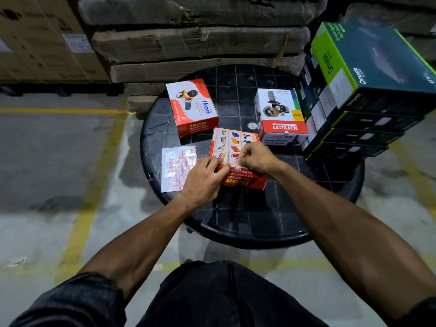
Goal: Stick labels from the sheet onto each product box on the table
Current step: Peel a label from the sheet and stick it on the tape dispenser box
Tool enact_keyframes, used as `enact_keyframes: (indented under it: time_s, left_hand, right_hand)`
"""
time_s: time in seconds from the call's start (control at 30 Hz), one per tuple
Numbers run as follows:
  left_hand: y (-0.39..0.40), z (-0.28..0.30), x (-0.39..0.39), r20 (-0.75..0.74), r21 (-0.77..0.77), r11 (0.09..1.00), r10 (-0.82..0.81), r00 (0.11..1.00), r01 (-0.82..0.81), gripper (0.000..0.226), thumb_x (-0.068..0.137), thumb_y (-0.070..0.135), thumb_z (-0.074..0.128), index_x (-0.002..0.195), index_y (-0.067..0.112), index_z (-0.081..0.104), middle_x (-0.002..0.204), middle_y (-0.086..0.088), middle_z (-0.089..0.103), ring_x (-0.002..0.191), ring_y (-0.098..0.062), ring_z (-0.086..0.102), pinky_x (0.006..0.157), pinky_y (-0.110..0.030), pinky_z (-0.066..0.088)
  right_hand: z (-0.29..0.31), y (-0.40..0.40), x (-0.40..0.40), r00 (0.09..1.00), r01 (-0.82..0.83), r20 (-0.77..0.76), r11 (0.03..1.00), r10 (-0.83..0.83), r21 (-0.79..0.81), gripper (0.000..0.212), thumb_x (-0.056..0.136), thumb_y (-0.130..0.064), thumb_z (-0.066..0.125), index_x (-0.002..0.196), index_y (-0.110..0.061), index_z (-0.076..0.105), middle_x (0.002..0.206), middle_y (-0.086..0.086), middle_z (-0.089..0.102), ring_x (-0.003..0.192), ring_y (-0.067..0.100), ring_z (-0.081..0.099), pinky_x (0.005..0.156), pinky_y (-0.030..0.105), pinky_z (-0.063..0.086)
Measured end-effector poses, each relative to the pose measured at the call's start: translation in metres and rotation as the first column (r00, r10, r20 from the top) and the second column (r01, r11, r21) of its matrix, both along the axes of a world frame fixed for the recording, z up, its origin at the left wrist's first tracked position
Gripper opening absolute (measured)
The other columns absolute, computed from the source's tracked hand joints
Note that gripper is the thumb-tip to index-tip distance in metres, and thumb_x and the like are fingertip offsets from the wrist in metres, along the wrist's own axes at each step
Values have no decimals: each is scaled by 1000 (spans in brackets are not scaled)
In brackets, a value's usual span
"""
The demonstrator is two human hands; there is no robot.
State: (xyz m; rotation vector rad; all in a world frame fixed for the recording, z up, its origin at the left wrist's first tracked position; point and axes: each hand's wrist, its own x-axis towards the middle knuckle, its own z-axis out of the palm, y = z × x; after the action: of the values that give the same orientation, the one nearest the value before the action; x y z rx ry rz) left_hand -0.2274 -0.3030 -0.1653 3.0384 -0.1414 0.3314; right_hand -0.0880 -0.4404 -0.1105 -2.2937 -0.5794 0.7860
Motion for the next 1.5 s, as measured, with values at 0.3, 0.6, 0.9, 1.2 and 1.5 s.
enact_keyframes:
  time_s: [0.3,0.6,0.9,1.2,1.5]
  left_hand:
    - [-1,-6,-2,9,-8,1000,12,1000,-12,58,66,18,79,119,9,55,113,-19,60,102,-34,56,85,-45,52]
    - [6,-5,-2,-1,-133,988,73,997,-72,58,75,18,70,129,9,52,128,-15,54,118,-32,50,98,-46,48]
    - [9,-7,-5,-20,-99,993,58,998,-60,66,77,20,70,135,22,39,127,-18,49,116,-34,47,98,-48,45]
    - [10,-5,-4,-51,-49,997,53,997,-55,63,77,25,74,132,25,42,125,-22,50,116,-37,48,97,-51,45]
    - [12,-3,-5,-55,-10,999,39,998,-39,67,77,27,76,132,26,37,125,-19,52,114,-34,51,97,-49,47]
  right_hand:
    - [-5,-3,-3,996,-56,62,998,57,-9,17,84,-18,75,78,-19,59,90,-2,67,89,16,65,79,36,56]
    - [-36,-21,1,858,511,27,858,-513,54,39,90,-33,64,125,-18,52,128,8,50,107,24,57,92,45,52]
    - [-47,-25,-20,594,702,-640,703,-487,116,30,96,-37,57,117,-16,56,100,9,74,91,26,72,83,50,58]
    - [-50,-21,-27,601,716,-608,687,-518,123,32,98,-34,55,122,-12,53,102,10,71,89,24,71,73,41,60]
    - [-45,-21,-31,593,723,-609,681,-527,114,39,99,-34,53,130,-11,47,106,11,69,88,23,70,66,37,58]
